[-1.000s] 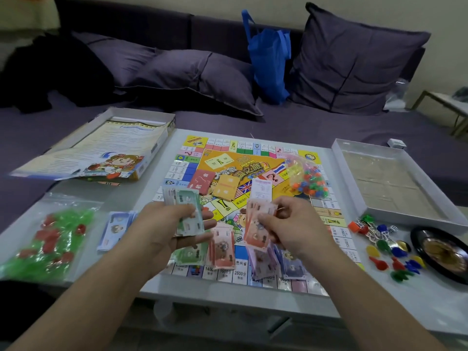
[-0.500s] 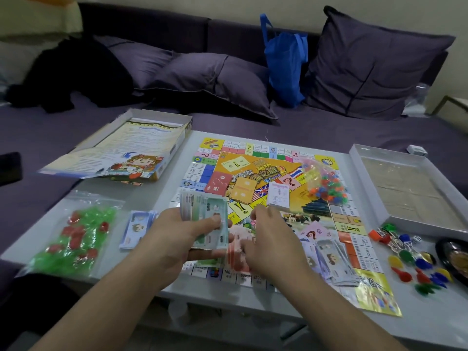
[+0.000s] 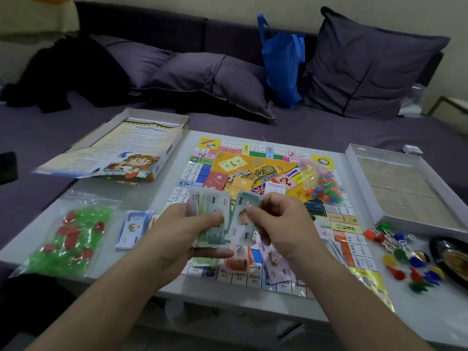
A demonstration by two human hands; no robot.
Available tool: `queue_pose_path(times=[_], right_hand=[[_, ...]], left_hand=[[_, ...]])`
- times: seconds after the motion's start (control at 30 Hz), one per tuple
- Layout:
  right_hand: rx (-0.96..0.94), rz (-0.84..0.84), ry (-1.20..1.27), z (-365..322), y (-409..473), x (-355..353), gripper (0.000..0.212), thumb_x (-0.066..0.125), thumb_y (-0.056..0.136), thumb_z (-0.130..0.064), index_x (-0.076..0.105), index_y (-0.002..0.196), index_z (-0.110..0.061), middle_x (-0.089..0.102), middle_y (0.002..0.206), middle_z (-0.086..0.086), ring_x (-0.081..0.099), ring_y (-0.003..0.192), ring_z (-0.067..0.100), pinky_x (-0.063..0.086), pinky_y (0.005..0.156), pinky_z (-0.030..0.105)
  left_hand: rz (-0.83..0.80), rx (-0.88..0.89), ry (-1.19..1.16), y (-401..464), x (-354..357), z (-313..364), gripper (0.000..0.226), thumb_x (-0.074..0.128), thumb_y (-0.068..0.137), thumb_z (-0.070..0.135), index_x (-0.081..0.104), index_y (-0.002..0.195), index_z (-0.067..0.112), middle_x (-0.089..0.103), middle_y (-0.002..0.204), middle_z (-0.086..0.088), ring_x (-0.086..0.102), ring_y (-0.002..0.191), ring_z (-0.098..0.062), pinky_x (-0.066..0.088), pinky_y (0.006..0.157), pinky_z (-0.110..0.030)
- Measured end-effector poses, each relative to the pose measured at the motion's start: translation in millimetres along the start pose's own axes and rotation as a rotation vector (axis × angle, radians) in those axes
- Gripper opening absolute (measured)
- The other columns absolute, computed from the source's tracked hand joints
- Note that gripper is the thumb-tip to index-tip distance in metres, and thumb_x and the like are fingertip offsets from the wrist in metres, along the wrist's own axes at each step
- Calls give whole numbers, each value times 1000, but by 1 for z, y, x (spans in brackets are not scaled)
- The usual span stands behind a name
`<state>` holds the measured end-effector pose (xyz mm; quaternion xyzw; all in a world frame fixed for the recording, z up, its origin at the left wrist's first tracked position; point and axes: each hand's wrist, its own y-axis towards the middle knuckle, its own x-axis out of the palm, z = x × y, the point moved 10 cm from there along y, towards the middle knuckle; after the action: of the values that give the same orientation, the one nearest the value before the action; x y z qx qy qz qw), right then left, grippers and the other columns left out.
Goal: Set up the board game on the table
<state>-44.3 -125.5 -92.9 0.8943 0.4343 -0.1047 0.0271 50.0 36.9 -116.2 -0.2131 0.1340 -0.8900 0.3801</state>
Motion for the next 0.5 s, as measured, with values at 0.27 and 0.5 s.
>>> queue_pose_path(times=[0.27,0.5], right_hand=[[-18,172,27,-5,8,-55,13,72,97,-10,70,89,-1,70,62,-1,58,48,6,46,45,20],[-22,127,10,-3,8,-47,17,73,97,-13,69,89,1,71,70,12,54,53,16,46,47,27]], left_hand=[[173,124,-61,5,-31,24,24,63,97,1,64,121,-1,79,103,-20,79,93,-35,64,65,-49],[201,127,-4,7,-33,21,23,76,87,1,71,109,-3,79,94,-20,79,84,-36,66,58,-43]])
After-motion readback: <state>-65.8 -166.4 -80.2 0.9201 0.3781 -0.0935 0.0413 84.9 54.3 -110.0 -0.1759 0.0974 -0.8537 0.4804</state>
